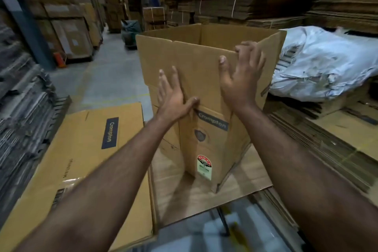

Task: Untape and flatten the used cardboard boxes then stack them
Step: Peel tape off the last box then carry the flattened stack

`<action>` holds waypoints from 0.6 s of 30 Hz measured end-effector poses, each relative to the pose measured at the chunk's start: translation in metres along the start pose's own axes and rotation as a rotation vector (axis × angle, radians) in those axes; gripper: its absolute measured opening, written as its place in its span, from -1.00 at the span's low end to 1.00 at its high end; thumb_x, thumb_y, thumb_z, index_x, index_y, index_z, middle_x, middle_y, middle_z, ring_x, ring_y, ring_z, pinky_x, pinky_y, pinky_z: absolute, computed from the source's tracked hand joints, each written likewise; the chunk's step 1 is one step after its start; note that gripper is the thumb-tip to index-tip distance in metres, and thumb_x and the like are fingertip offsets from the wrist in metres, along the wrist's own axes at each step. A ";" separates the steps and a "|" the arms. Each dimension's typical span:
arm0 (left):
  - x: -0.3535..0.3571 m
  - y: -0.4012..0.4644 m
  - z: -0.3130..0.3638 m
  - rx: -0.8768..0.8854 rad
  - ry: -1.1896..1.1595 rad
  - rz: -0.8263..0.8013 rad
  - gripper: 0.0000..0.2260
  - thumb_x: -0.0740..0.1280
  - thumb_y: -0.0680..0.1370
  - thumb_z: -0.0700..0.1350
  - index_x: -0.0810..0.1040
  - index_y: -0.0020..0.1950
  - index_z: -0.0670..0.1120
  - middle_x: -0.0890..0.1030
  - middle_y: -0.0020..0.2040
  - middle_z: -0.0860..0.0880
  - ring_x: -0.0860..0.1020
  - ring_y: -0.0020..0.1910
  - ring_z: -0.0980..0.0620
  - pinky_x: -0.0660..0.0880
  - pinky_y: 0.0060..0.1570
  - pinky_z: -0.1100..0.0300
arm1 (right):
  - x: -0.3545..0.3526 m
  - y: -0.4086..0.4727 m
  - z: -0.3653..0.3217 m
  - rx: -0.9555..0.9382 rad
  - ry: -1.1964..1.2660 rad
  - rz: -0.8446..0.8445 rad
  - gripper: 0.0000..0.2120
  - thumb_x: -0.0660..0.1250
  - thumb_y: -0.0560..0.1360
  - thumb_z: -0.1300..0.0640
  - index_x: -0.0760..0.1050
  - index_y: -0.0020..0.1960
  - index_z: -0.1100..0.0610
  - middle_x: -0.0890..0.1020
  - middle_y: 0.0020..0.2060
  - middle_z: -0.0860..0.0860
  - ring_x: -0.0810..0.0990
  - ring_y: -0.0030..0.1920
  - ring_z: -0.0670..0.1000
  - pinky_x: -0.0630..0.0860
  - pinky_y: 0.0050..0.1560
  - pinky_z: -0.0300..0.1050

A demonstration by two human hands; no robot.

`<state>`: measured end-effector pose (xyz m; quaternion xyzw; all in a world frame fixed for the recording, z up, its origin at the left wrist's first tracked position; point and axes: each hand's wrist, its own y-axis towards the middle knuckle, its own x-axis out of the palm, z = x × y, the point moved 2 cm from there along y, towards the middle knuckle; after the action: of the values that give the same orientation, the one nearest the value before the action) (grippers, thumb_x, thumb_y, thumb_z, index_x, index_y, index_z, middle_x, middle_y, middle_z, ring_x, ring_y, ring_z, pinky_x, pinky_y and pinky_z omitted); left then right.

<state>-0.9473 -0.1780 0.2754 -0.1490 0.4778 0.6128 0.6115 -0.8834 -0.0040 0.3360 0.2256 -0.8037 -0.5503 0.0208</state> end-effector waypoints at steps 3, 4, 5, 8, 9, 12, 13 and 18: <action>0.029 -0.036 0.024 0.104 0.007 -0.095 0.12 0.29 0.38 0.44 -0.36 0.56 -0.06 -0.36 0.54 -0.24 -0.25 0.55 -0.24 -0.07 0.50 -0.18 | 0.002 0.000 -0.002 0.002 -0.039 -0.017 -0.68 0.27 0.56 -0.05 0.45 0.18 0.16 0.45 0.24 0.13 0.37 0.31 0.20 0.39 0.24 0.16; 0.041 -0.046 0.032 0.082 0.006 -0.130 0.15 0.28 0.36 0.47 -0.38 0.56 -0.08 -0.37 0.53 -0.25 -0.25 0.55 -0.25 -0.05 0.51 -0.18 | 0.000 0.001 -0.001 -0.001 -0.049 -0.036 -0.67 0.27 0.55 -0.05 0.45 0.19 0.16 0.45 0.25 0.14 0.37 0.31 0.20 0.35 0.28 0.12; 0.052 -0.054 0.039 0.055 0.005 -0.152 0.18 0.28 0.34 0.48 -0.39 0.55 -0.10 -0.37 0.53 -0.27 -0.24 0.55 -0.26 -0.04 0.50 -0.19 | -0.002 0.001 0.000 -0.014 -0.056 -0.055 -0.65 0.26 0.54 -0.05 0.44 0.20 0.17 0.44 0.26 0.14 0.36 0.33 0.21 0.28 0.33 0.03; 0.060 -0.060 0.061 0.152 0.018 0.030 0.16 0.26 0.36 0.48 -0.37 0.55 -0.12 -0.30 0.53 -0.34 -0.23 0.54 -0.29 -0.03 0.48 -0.26 | -0.010 -0.003 0.005 -0.084 -0.049 -0.137 -0.56 0.27 0.50 -0.03 0.42 0.30 0.16 0.40 0.34 0.14 0.32 0.39 0.23 0.09 0.37 -0.13; 0.052 -0.052 0.070 0.243 0.021 0.140 0.11 0.26 0.39 0.46 -0.35 0.55 -0.12 -0.27 0.53 -0.35 -0.23 0.54 -0.29 -0.08 0.48 -0.27 | -0.012 -0.003 0.006 -0.104 -0.030 -0.177 -0.52 0.28 0.49 -0.02 0.39 0.36 0.15 0.37 0.38 0.14 0.28 0.43 0.23 0.07 0.41 -0.13; 0.008 -0.012 0.101 0.451 0.153 0.342 -0.08 0.28 0.47 0.30 -0.14 0.58 -0.10 -0.12 0.57 -0.31 -0.17 0.55 -0.29 -0.23 0.46 -0.26 | -0.021 -0.006 0.020 -0.076 0.084 -0.281 -0.33 0.28 0.51 0.02 0.16 0.55 0.16 0.23 0.53 0.14 0.15 0.54 0.19 0.05 0.54 0.05; -0.007 0.002 0.113 0.485 0.256 0.335 -0.15 0.28 0.47 0.28 -0.03 0.59 -0.06 -0.02 0.58 -0.26 -0.12 0.56 -0.27 -0.23 0.46 -0.28 | -0.023 -0.009 0.026 -0.027 0.128 -0.289 -0.30 0.26 0.54 0.02 0.08 0.58 0.17 0.18 0.55 0.13 0.13 0.55 0.16 0.09 0.53 0.12; -0.034 0.037 0.147 0.488 0.276 0.218 -0.56 0.25 0.49 0.27 0.48 0.18 -0.04 0.54 0.17 -0.07 0.43 0.28 -0.10 0.07 0.49 -0.17 | -0.018 -0.050 0.049 0.255 0.138 -0.417 -0.28 0.02 0.59 -0.24 -0.09 0.62 0.07 0.00 0.60 0.11 -0.03 0.59 0.06 -0.03 0.55 0.04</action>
<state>-0.9137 -0.0780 0.3899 -0.0272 0.7026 0.5158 0.4894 -0.8643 0.0317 0.2760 0.4242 -0.7994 -0.4202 -0.0671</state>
